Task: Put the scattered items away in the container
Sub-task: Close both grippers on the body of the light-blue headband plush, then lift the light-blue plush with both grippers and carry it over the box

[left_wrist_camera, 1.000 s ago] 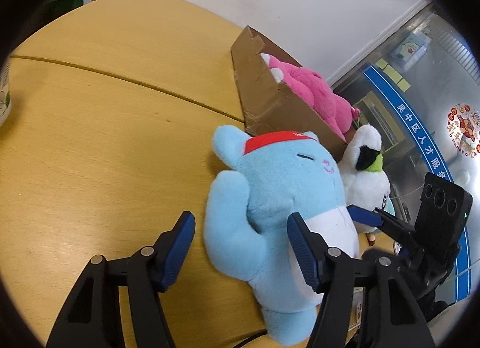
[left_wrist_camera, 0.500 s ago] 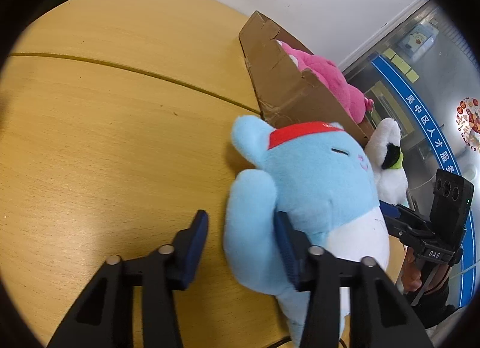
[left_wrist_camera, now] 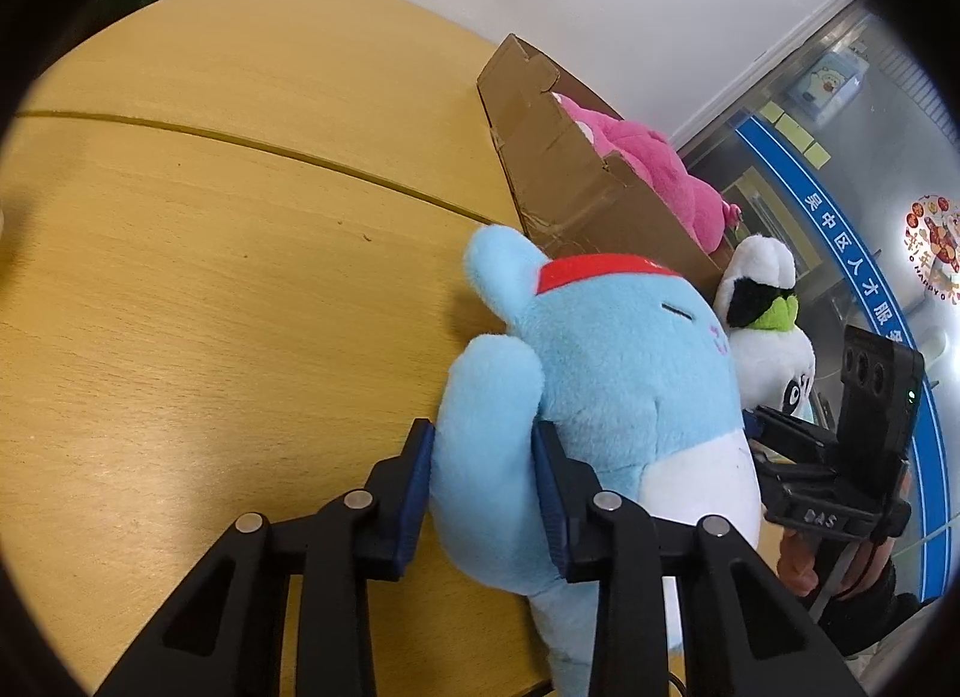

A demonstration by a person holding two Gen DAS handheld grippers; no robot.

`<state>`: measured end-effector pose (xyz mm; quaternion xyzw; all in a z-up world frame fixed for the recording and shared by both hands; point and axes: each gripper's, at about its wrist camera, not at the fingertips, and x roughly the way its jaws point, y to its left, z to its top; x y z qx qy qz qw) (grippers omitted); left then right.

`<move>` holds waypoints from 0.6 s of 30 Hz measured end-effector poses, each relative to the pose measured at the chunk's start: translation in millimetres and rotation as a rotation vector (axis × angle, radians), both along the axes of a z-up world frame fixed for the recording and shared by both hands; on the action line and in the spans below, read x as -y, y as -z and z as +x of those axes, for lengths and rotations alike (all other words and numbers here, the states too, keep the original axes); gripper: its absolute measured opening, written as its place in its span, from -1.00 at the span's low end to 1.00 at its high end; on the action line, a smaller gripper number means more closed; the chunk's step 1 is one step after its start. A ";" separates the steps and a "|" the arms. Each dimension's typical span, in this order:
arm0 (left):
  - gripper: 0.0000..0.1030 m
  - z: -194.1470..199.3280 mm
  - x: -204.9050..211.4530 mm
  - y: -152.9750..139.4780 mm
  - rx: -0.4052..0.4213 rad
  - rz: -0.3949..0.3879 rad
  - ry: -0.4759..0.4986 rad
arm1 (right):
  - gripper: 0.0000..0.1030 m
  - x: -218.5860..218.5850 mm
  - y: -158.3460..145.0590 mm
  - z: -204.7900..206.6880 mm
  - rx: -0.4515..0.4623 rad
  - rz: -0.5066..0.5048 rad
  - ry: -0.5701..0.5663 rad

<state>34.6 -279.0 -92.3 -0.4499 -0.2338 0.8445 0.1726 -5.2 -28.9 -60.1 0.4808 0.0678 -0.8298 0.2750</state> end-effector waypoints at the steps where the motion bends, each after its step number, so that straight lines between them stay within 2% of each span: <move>1: -0.38 2.0 0.8 -0.8 -0.002 -0.007 0.000 | 0.19 1.2 0.3 3.8 0.003 0.001 -0.016; 3: -0.38 3.7 2.8 -0.4 -0.002 -0.003 -0.001 | 0.25 1.8 4.6 11.0 0.023 -0.006 -0.038; 4: -0.38 3.4 3.5 0.2 0.000 0.001 -0.001 | 0.40 0.4 8.3 8.8 0.041 -0.015 -0.026; 6: -0.38 2.8 2.1 0.0 0.001 -0.003 -0.001 | 0.44 -5.7 15.7 -0.5 0.097 -0.055 -0.005; 7: -0.39 2.8 0.1 -1.8 -0.003 -0.006 0.004 | 0.31 -7.4 19.0 -4.3 0.131 -0.084 -0.009; 8: -0.41 2.7 -2.6 -4.7 -0.010 -0.007 0.008 | -0.17 -8.4 22.0 -7.2 0.160 -0.109 -0.015; 9: -0.42 2.5 -5.5 -7.9 -0.015 -0.021 0.008 | -0.37 -5.8 23.1 -5.9 0.166 -0.114 -0.032; 12: -0.49 2.7 -12.8 -17.3 -0.021 -0.060 0.004 | -0.49 -2.5 19.3 -0.1 0.136 -0.115 -0.053; 14: -0.50 5.1 -14.4 -24.4 -0.030 -0.056 0.001 | -0.57 -7.0 11.9 0.0 0.120 -0.145 -0.049; 18: -0.51 10.0 -23.0 -56.4 -0.097 -0.064 0.006 | -0.62 -26.6 -25.9 -2.4 0.028 -0.214 -0.033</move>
